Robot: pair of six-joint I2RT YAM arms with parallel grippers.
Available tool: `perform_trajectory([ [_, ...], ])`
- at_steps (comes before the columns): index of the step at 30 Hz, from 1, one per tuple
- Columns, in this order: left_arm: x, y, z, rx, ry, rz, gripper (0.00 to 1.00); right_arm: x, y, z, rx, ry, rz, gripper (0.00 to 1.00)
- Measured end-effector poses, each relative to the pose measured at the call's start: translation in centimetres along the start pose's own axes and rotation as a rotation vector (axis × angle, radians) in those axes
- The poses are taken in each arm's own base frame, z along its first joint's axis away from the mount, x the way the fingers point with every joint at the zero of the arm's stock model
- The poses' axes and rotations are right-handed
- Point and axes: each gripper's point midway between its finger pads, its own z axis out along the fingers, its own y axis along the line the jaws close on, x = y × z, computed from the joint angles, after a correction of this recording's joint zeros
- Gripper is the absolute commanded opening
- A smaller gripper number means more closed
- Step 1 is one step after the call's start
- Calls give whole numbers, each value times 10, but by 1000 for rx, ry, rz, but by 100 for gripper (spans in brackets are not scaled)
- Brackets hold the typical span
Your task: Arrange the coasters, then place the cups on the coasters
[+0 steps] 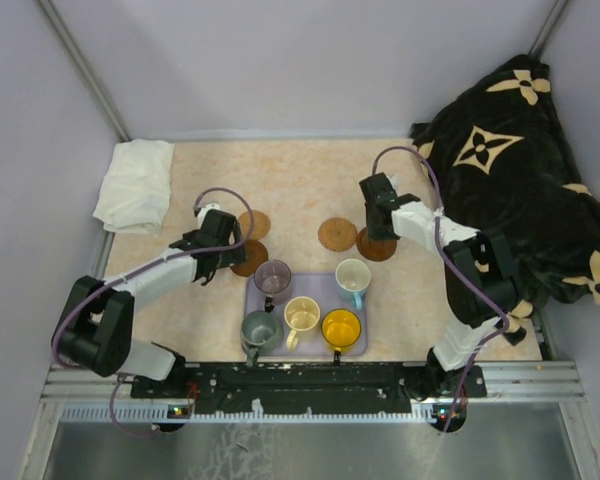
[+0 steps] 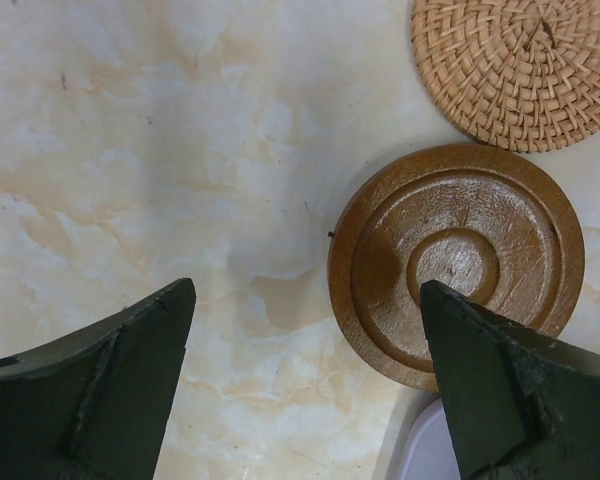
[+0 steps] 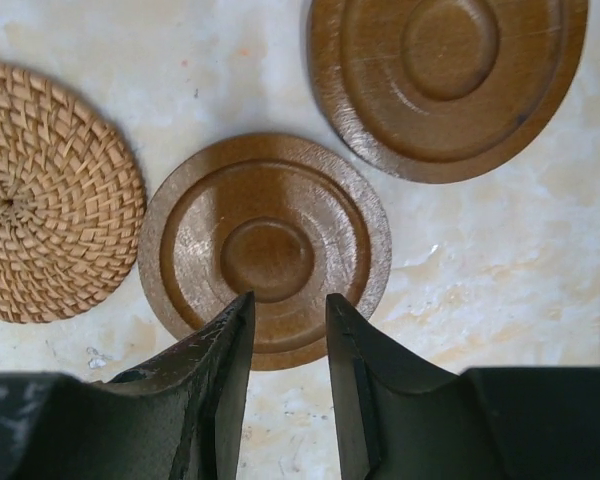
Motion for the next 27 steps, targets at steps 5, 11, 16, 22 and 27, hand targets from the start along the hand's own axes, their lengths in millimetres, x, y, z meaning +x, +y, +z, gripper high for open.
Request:
perform_trajectory([
  [5, 8, -5, 6, 3, 49, 17, 99, 11, 10, 0, -22, 20, -12, 35],
  [11, 13, -2, 10, -26, 76, 25, 99, 16, 16, 6, -29, 36, -12, 35],
  [16, 16, -1, 18, -56, 92, 25, 99, 22, 19, 17, -26, 59, -14, 35],
  [22, 9, -11, 28, -57, 90, 14, 99, 14, 24, 22, -30, 46, -9, 35],
  [27, 3, -19, 35, -48, 87, 11, 99, 1, 32, 29, -44, 26, -4, 35],
])
